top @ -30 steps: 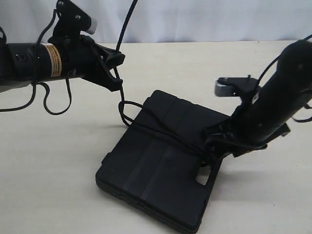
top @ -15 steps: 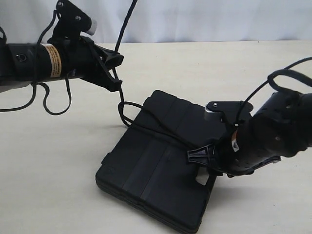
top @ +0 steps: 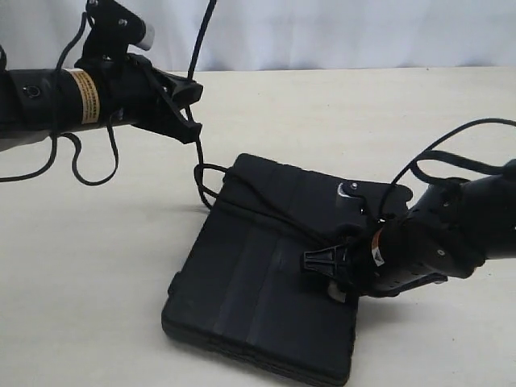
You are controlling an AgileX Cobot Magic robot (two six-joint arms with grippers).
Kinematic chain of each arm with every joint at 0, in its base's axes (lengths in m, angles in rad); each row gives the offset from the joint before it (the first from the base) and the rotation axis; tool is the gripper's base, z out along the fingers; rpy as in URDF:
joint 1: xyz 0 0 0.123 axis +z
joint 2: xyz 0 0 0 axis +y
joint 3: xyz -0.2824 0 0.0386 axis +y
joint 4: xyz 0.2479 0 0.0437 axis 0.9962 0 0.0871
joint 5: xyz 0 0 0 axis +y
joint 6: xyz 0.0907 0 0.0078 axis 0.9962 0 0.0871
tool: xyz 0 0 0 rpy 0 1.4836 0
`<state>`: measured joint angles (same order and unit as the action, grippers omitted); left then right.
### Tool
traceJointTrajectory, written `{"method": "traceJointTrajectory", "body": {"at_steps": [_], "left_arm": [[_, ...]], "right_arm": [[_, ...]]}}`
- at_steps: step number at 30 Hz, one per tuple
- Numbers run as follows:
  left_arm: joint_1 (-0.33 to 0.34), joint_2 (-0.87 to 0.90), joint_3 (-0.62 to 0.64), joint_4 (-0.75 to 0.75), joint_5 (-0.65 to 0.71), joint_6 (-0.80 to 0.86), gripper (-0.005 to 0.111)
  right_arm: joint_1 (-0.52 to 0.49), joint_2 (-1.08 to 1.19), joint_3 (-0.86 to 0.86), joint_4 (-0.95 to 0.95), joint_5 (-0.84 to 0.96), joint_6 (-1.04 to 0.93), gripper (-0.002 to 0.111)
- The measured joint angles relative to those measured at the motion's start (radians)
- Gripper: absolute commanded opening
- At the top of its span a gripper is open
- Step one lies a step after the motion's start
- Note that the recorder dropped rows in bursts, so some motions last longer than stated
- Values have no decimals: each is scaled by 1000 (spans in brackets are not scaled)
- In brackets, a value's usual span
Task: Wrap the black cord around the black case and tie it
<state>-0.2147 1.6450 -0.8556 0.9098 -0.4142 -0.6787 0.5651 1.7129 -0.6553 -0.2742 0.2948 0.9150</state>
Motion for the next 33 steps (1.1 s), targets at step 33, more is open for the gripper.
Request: {"method": "traceJointTrajectory", "body": {"at_steps": [33], "left_arm": [[342, -67, 145, -22, 208, -33, 0]], "right_arm": [[-331, -81, -29, -84, -252, -175, 4]]}}
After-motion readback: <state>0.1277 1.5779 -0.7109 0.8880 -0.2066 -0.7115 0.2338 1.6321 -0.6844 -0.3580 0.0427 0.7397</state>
